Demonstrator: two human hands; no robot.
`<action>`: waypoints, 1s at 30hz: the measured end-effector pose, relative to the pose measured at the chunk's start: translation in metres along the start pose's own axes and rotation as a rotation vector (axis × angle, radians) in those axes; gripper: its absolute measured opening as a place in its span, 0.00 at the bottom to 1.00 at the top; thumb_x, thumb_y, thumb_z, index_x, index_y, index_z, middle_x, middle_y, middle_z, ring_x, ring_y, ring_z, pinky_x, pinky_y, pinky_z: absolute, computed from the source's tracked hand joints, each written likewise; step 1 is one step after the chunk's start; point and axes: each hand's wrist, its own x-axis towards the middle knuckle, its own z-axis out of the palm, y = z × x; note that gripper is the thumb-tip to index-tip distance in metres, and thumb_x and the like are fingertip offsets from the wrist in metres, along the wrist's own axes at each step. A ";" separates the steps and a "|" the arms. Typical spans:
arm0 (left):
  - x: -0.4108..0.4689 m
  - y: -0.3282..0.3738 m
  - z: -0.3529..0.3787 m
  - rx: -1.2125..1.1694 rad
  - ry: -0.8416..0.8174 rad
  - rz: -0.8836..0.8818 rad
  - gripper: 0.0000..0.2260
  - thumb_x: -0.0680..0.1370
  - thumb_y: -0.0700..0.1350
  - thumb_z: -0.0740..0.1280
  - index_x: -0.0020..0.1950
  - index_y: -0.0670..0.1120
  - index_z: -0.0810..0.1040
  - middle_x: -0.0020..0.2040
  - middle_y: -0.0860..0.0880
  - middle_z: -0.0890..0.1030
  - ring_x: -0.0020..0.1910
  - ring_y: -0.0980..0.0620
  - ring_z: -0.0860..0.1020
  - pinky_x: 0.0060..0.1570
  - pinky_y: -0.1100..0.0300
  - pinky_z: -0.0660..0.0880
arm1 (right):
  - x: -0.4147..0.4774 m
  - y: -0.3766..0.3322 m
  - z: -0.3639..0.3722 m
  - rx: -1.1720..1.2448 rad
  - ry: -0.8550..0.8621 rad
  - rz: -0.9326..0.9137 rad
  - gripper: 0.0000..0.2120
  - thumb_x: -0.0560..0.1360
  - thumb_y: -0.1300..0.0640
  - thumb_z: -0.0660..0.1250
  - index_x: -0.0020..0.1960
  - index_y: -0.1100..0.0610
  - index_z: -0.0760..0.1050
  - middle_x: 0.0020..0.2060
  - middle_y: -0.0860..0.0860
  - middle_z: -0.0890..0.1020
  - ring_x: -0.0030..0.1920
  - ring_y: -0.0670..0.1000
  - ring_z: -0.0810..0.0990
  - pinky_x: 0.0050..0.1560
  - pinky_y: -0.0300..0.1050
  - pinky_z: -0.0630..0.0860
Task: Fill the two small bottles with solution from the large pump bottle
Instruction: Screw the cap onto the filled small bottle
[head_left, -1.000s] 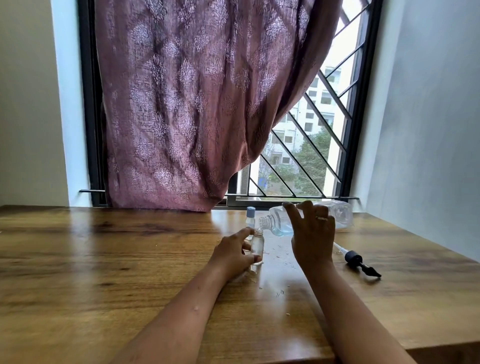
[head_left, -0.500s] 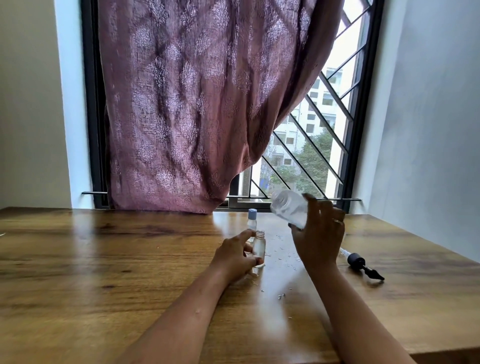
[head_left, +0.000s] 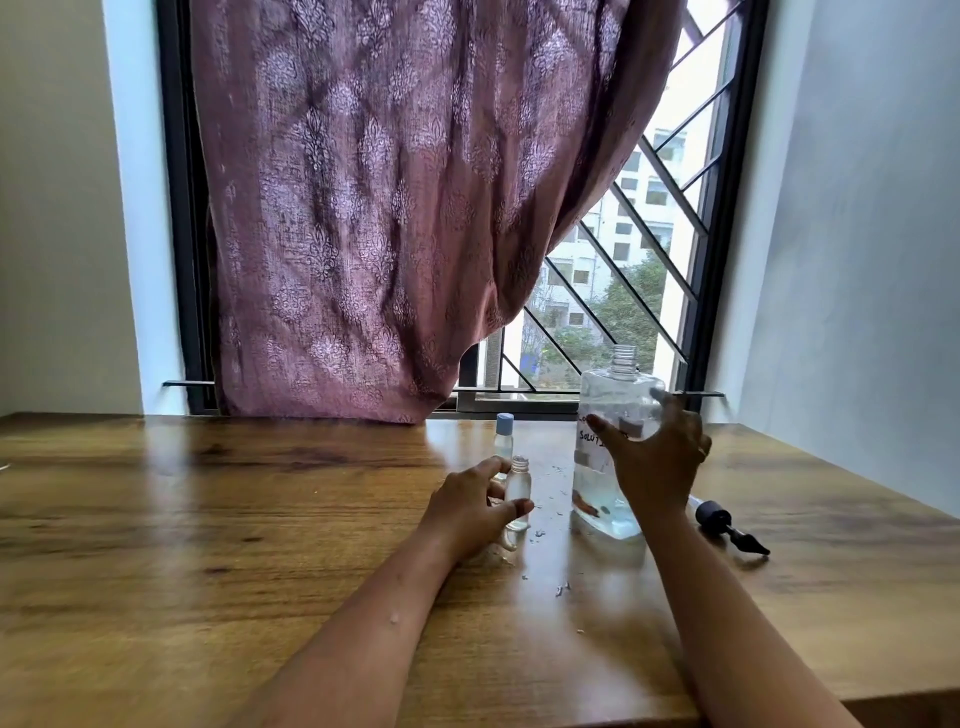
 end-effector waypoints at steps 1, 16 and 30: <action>0.000 0.000 0.000 0.002 -0.001 0.001 0.26 0.72 0.56 0.70 0.68 0.51 0.69 0.57 0.46 0.81 0.52 0.50 0.80 0.54 0.56 0.76 | 0.000 0.000 0.000 0.014 -0.018 0.021 0.39 0.62 0.42 0.76 0.66 0.57 0.69 0.60 0.61 0.73 0.63 0.61 0.68 0.58 0.47 0.61; 0.003 -0.001 0.001 0.037 0.025 0.028 0.13 0.72 0.55 0.70 0.52 0.49 0.77 0.48 0.50 0.82 0.47 0.53 0.80 0.50 0.56 0.77 | -0.050 -0.049 0.026 0.386 -0.174 -0.548 0.19 0.69 0.75 0.59 0.55 0.58 0.69 0.47 0.49 0.74 0.49 0.44 0.71 0.52 0.28 0.65; 0.007 -0.007 0.004 0.032 0.031 0.030 0.15 0.72 0.54 0.70 0.55 0.50 0.78 0.48 0.51 0.84 0.46 0.55 0.80 0.52 0.54 0.77 | -0.051 -0.032 0.029 0.203 -0.678 -0.400 0.16 0.76 0.68 0.61 0.61 0.58 0.77 0.55 0.49 0.72 0.49 0.36 0.73 0.48 0.19 0.64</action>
